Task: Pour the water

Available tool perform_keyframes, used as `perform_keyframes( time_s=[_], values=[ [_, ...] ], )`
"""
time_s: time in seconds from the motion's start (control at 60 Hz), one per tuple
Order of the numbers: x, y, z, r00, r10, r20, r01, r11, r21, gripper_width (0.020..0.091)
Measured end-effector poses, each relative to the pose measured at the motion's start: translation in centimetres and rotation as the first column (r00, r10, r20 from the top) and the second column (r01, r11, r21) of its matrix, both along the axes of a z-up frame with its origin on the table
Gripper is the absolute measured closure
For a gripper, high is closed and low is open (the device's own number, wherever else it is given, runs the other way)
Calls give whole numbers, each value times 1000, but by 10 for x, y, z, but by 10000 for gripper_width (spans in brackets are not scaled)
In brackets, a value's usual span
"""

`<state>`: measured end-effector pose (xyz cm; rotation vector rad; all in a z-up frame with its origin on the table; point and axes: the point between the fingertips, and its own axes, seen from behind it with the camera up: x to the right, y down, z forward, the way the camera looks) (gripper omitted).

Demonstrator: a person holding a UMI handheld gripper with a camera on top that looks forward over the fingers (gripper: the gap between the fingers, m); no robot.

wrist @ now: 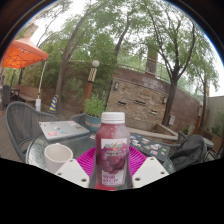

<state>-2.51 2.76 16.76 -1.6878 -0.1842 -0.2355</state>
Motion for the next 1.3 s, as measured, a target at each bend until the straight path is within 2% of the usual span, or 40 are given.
perform_keyframes(
  time_s=[0.1, 0.25, 0.4, 0.483, 0.667, 0.733, 0.883, 1.0, 1.133, 1.183, 1.3],
  values=[
    [2, 0, -57, 958, -7, -285, -16, 997, -77, 675],
    [9, 5, -97, 941, -11, -339, -31, 993, -118, 672],
    [3, 4, -100, 951, 29, -307, -66, 992, -111, 669],
    [0, -2, -103, 968, 47, -245, -77, 990, -116, 637],
    [6, -7, -103, 961, -1, -278, -29, 994, -104, 628],
    [7, -6, -101, 962, -3, -274, -27, 994, -107, 582],
    [4, -6, -106, 968, -7, -252, -30, 989, -142, 548],
    [8, -11, -122, 968, -44, -246, -15, 973, -232, 506],
    [6, -14, -125, 960, -48, -274, -20, 971, -238, 499],
    [7, -19, -126, 960, -56, -274, -11, 972, -236, 451],
    [4, -32, -122, 960, -56, -276, -12, 972, -237, 289]
  ],
)
